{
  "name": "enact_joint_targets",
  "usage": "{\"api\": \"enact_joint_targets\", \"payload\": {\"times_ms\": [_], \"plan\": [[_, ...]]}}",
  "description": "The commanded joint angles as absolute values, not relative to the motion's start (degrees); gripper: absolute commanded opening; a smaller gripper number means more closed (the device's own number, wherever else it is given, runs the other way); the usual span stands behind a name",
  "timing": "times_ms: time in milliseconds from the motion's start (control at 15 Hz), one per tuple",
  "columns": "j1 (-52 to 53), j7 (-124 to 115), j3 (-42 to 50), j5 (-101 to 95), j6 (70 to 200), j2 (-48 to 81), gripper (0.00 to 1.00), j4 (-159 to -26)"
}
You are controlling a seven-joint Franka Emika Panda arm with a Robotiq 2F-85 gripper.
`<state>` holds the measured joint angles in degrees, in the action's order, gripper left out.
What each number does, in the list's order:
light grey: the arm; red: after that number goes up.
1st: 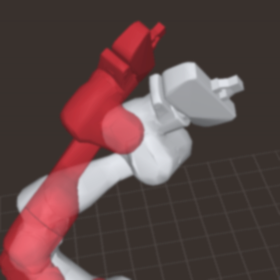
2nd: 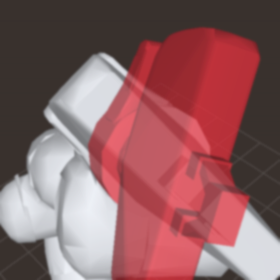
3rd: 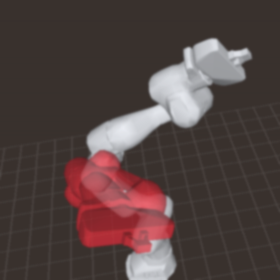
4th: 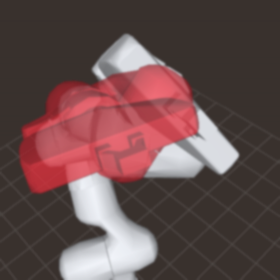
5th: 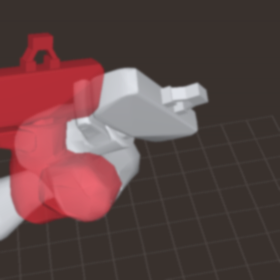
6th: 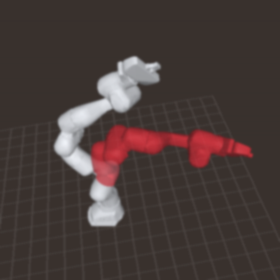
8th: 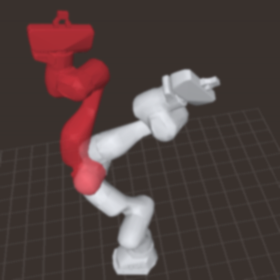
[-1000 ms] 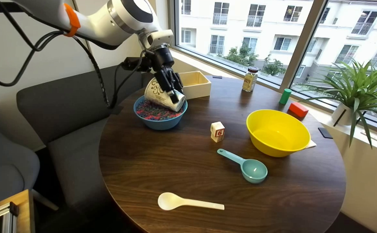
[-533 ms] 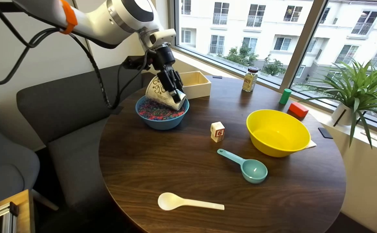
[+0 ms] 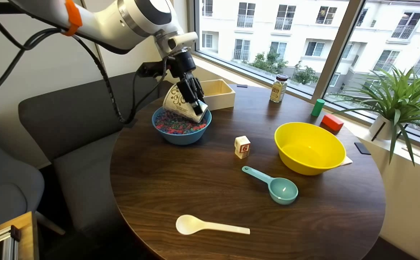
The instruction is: Use the cup to scoop the content in the blue bowl and pour it in the yellow bowl
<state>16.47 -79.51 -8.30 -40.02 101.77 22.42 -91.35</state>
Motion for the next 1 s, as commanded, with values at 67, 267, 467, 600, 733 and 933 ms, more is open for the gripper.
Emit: {"api": "enact_joint_targets", "payload": {"times_ms": [67, 267, 467, 600, 733, 933], "plan": [[15.8, -78.6, -7.6, -37.2, 106.5, 19.7, 0.38, -95.0], [15.5, -78.6, -7.4, -36.2, 108.4, 18.4, 0.38, -95.6], [15.3, -78.7, -7.1, -35.6, 109.8, 16.8, 0.38, -96.4], [15.1, -78.6, -7.1, -34.8, 110.8, 15.9, 0.38, -96.5], [14.7, -78.1, -7.1, -33.4, 112.1, 14.9, 0.38, -96.9], [13.8, -77.3, -6.9, -30.5, 114.2, 12.9, 0.38, -97.9]]}}
